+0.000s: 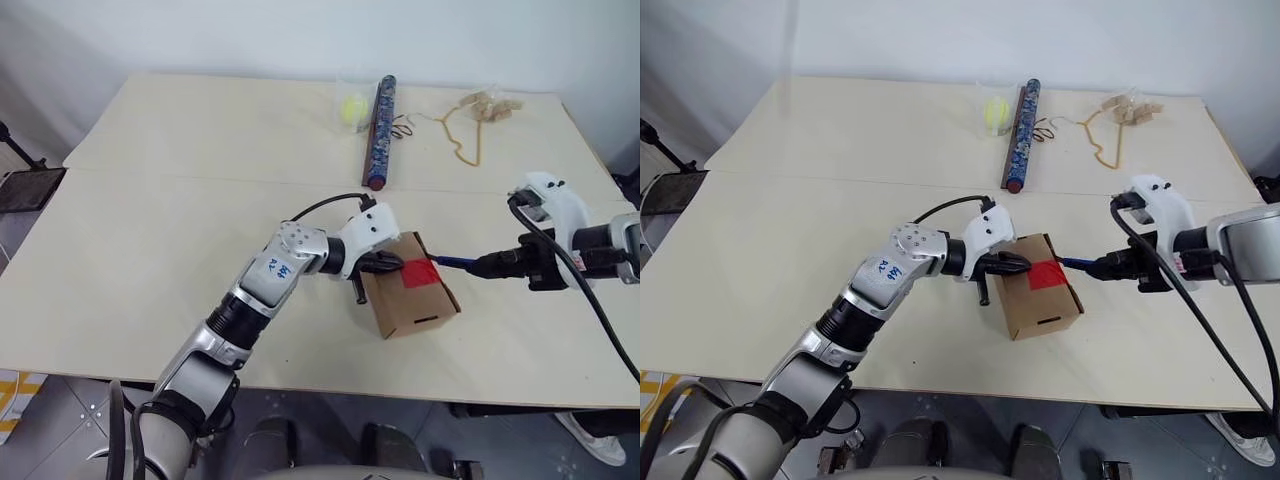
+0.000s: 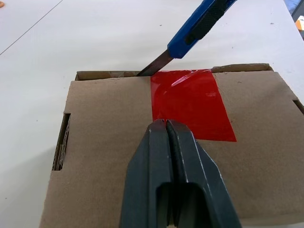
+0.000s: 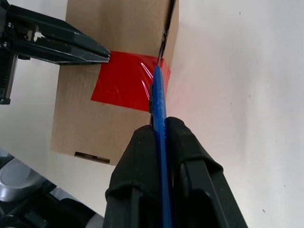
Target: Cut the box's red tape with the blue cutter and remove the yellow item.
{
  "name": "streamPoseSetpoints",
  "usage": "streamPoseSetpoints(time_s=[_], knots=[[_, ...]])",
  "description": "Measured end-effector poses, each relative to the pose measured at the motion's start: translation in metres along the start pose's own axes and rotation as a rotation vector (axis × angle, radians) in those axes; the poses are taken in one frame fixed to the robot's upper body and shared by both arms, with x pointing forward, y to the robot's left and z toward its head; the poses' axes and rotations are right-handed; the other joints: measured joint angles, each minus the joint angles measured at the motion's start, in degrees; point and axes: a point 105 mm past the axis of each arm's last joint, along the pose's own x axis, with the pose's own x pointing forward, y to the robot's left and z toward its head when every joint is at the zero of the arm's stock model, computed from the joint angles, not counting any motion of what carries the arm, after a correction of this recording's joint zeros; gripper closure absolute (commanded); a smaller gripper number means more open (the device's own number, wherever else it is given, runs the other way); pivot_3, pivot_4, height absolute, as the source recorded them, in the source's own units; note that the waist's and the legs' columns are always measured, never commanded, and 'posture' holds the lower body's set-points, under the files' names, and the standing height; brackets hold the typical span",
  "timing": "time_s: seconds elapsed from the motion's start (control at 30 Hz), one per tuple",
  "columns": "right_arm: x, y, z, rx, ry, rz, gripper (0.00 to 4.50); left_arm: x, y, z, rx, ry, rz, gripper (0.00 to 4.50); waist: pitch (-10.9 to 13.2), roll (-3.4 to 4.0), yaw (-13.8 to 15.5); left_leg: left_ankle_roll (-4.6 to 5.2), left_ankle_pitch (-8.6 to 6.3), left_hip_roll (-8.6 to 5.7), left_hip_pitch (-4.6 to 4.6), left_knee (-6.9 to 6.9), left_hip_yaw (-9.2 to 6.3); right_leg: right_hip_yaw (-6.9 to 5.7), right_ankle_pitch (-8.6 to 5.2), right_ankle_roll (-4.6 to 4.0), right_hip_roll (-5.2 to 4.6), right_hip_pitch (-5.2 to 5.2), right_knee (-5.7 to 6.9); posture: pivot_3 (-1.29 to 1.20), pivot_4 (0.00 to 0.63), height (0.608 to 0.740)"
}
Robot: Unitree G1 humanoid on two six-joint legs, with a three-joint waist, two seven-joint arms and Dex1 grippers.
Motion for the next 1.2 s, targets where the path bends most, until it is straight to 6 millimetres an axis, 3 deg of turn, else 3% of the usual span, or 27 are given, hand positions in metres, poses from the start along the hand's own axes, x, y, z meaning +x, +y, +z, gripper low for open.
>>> streamPoseSetpoints(time_s=[0.4, 0.8, 1.2], knots=[[-0.002, -0.001, -0.013, 0.019, 0.047, 0.021, 4.42, 0.0, -0.002, -0.001, 0.001, -0.001, -0.006, 4.45, -0.1, 0.09, 0.0, 0.02, -0.08, 0.02, 0.01, 0.12, -0.04, -0.07, 0.0, -0.01, -0.02, 0.08, -0.05, 0.0, 0.15, 0.74], [-0.018, 0.002, -0.035, 0.019, 0.133, 0.031, 4.42, 0.001, -0.005, -0.001, 0.003, 0.001, -0.013, 4.45, -0.1, 0.11, -0.1, 0.03, -0.13, 0.31, 0.02, 0.19, -0.05, -0.08, -0.01, -0.02, -0.01, 0.12, -0.26, 0.0, 0.15, 0.74], [-0.032, 0.002, -0.038, 0.059, 0.132, 0.062, 4.42, -0.001, -0.005, -0.001, 0.006, 0.003, -0.014, 4.45, -0.1, 0.15, -0.3, 0.02, -0.15, 0.37, 0.02, 0.25, 0.02, -0.05, -0.02, -0.05, -0.01, 0.07, -0.26, 0.0, 0.15, 0.74]])
